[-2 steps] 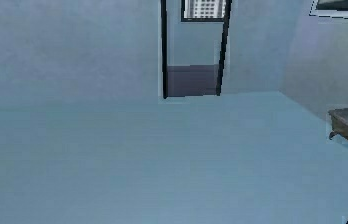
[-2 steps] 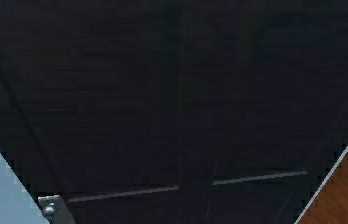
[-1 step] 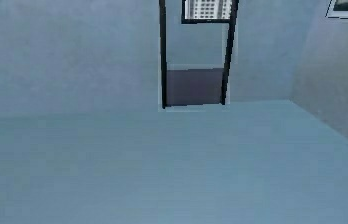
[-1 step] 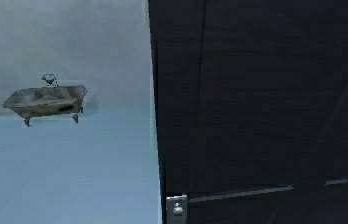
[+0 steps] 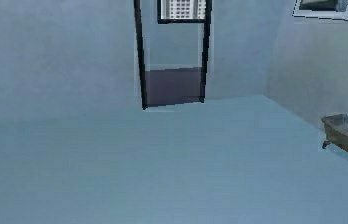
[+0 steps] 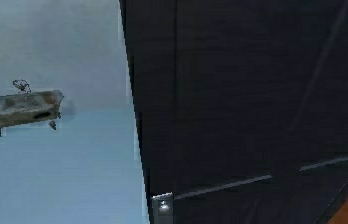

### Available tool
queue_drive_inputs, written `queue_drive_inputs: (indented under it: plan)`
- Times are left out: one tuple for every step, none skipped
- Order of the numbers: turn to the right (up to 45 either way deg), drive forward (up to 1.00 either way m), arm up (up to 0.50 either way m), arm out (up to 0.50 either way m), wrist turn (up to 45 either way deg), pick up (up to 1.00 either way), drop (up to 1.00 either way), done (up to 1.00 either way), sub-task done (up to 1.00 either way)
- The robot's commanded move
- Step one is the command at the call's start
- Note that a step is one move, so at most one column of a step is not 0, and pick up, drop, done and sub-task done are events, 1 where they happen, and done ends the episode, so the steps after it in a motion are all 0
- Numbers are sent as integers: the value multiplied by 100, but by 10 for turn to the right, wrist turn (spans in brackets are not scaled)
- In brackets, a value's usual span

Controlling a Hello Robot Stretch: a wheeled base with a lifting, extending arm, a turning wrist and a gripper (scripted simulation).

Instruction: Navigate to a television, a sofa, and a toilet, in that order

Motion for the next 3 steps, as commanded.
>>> queue_drive_inputs:
  plan:
    - [0,100,0,0,0,0,0,0,0]
    - [30,0,0,0,0,0,0,0,0]
    - [0,100,0,0,0,0,0,0,0]
